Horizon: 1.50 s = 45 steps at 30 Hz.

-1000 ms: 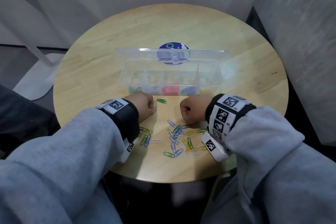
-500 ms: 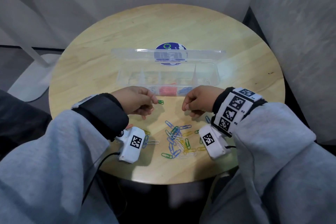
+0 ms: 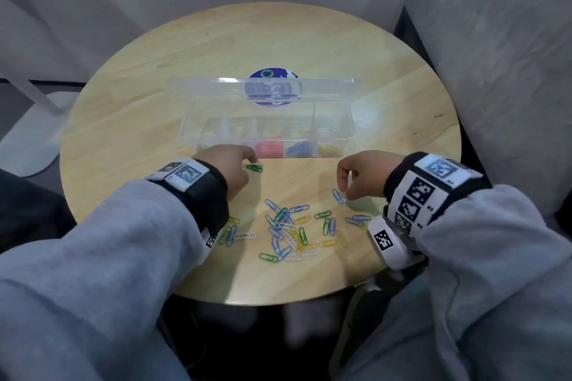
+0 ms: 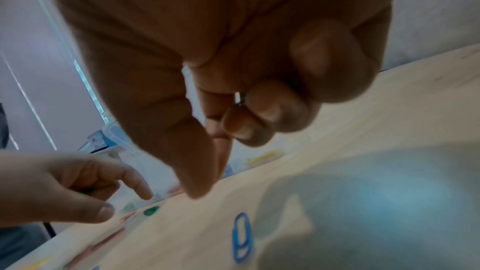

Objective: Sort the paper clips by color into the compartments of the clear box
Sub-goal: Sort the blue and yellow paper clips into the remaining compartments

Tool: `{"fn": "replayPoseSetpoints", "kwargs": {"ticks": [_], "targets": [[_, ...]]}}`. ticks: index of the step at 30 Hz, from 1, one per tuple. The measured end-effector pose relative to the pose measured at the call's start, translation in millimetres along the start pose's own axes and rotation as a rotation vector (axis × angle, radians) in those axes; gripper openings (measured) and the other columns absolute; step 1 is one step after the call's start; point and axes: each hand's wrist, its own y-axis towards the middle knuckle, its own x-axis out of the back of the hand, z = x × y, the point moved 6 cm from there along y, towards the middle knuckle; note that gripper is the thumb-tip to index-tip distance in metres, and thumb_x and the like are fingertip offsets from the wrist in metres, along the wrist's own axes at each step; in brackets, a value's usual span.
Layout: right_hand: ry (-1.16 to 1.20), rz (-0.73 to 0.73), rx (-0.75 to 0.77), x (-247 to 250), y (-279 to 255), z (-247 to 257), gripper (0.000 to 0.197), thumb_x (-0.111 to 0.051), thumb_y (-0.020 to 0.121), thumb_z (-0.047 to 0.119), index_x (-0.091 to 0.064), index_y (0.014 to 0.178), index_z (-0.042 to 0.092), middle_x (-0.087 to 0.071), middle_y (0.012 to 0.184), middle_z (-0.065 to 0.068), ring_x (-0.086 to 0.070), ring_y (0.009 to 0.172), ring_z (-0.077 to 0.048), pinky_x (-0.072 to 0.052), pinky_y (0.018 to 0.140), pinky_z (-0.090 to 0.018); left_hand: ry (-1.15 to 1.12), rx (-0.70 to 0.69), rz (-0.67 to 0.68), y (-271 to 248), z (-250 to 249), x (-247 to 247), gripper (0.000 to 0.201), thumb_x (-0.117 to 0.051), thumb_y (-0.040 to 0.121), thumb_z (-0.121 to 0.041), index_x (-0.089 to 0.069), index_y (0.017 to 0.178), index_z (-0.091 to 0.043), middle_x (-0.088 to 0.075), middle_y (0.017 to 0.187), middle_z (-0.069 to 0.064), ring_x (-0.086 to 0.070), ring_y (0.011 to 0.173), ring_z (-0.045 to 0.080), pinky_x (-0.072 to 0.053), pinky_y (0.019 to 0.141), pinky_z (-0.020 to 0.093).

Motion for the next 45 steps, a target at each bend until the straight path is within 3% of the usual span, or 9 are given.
{"fn": "replayPoseSetpoints", "kwargs": {"ticks": [3, 7, 14, 22, 28, 33, 38, 42, 45], "targets": [[-0.016, 0.067, 0.011, -12.4, 2.0, 3.3, 0.021, -0.068, 0.074, 0.015, -0.053, 0.069, 0.029, -0.046, 0.067, 0.010, -0.046, 0.061, -0.010, -0.043, 0.064, -0.027, 0.106, 0.007, -0.025, 3.8, -6.8, -2.7, 0.039, -0.049, 0.090, -0.020, -0.053, 0.127, -0.032, -0.058, 0.129, 0.003, -0.055, 0.116, 0.024, -0.041, 0.085, 0.024], [-0.084, 0.095, 0.050, -27.5, 6.6, 14.2, 0.021, -0.067, 0.072, 0.016, -0.053, 0.069, 0.031, -0.052, 0.071, 0.009, -0.058, 0.077, -0.019, -0.053, 0.076, -0.034, 0.198, -0.006, -0.032, 4.7, -13.7, -1.5, 0.025, -0.052, 0.090, -0.025, -0.059, 0.114, -0.027, -0.062, 0.118, 0.004, -0.058, 0.107, 0.025, -0.035, 0.073, 0.023], [-0.263, 0.145, 0.159, -41.3, 13.2, 37.7, 0.015, -0.059, 0.080, 0.009, -0.051, 0.079, 0.022, -0.052, 0.073, 0.007, -0.050, 0.078, -0.019, -0.033, 0.051, -0.020, 0.237, 0.005, 0.037, 9.5, -15.8, -5.6, 0.020, -0.053, 0.088, -0.023, -0.063, 0.104, -0.019, -0.064, 0.112, 0.003, -0.060, 0.101, 0.024, -0.040, 0.073, 0.026], [-0.271, 0.147, 0.160, -44.3, 16.2, 37.3, 0.015, -0.060, 0.079, 0.010, -0.053, 0.070, 0.020, -0.060, 0.086, 0.001, -0.053, 0.077, -0.018, -0.040, 0.059, -0.023, 0.192, 0.019, 0.134, 6.3, -14.2, -14.3, 0.024, -0.059, 0.083, -0.026, -0.065, 0.103, -0.014, -0.066, 0.107, 0.004, -0.062, 0.099, 0.025, -0.045, 0.074, 0.026], [0.058, 0.038, 0.095, -10.4, 9.3, 16.4, 0.024, -0.066, 0.078, 0.014, -0.052, 0.061, 0.023, -0.054, 0.060, 0.009, -0.047, 0.055, -0.008, -0.038, 0.052, -0.019, 0.201, -0.008, 0.187, 8.6, -12.8, -16.5, 0.020, -0.062, 0.082, -0.026, -0.069, 0.098, -0.016, -0.062, 0.090, 0.000, -0.056, 0.083, 0.020, -0.039, 0.069, 0.023], [0.503, 0.008, 0.032, -1.0, 2.8, -4.7, 0.022, -0.066, 0.080, 0.005, -0.054, 0.068, 0.019, -0.055, 0.062, 0.000, -0.050, 0.057, -0.015, -0.042, 0.056, -0.024, 0.265, -0.028, 0.193, 5.6, -17.3, -17.0, 0.025, -0.060, 0.078, -0.030, -0.068, 0.095, -0.014, -0.069, 0.096, 0.003, -0.065, 0.090, 0.024, -0.051, 0.077, 0.029], [0.913, -0.026, 0.013, -4.7, -6.0, -1.6, 0.024, -0.049, 0.088, -0.011, -0.054, 0.075, 0.010, -0.048, 0.064, -0.008, -0.054, 0.045, -0.010, -0.049, 0.045, -0.015, 0.313, -0.077, 0.112, -1.2, -24.3, -11.3, 0.020, -0.058, 0.078, -0.026, -0.066, 0.091, -0.013, -0.066, 0.091, 0.005, -0.064, 0.089, 0.026, -0.050, 0.074, 0.030], [0.959, -0.016, -0.071, -15.4, -12.0, 3.1, 0.030, -0.038, 0.091, -0.008, -0.053, 0.068, 0.005, -0.043, 0.063, -0.010, -0.055, 0.040, -0.011, -0.048, 0.039, -0.015, 0.130, -0.060, 0.082, -11.7, -13.9, -0.2, 0.017, -0.060, 0.080, -0.025, -0.067, 0.086, -0.011, -0.067, 0.089, 0.005, -0.061, 0.082, 0.024, -0.041, 0.064, 0.024], [0.906, -0.050, -0.142, -22.5, -17.4, 4.0, 0.028, -0.037, 0.091, -0.004, -0.048, 0.068, 0.007, -0.045, 0.066, -0.011, -0.050, 0.053, -0.019, -0.045, 0.041, -0.021, -0.375, 0.003, 0.095, -27.5, -0.1, 0.2, 0.009, -0.059, 0.081, -0.014, -0.061, 0.073, -0.012, -0.054, 0.066, 0.003, -0.048, 0.058, 0.018, -0.038, 0.053, 0.021]]}}
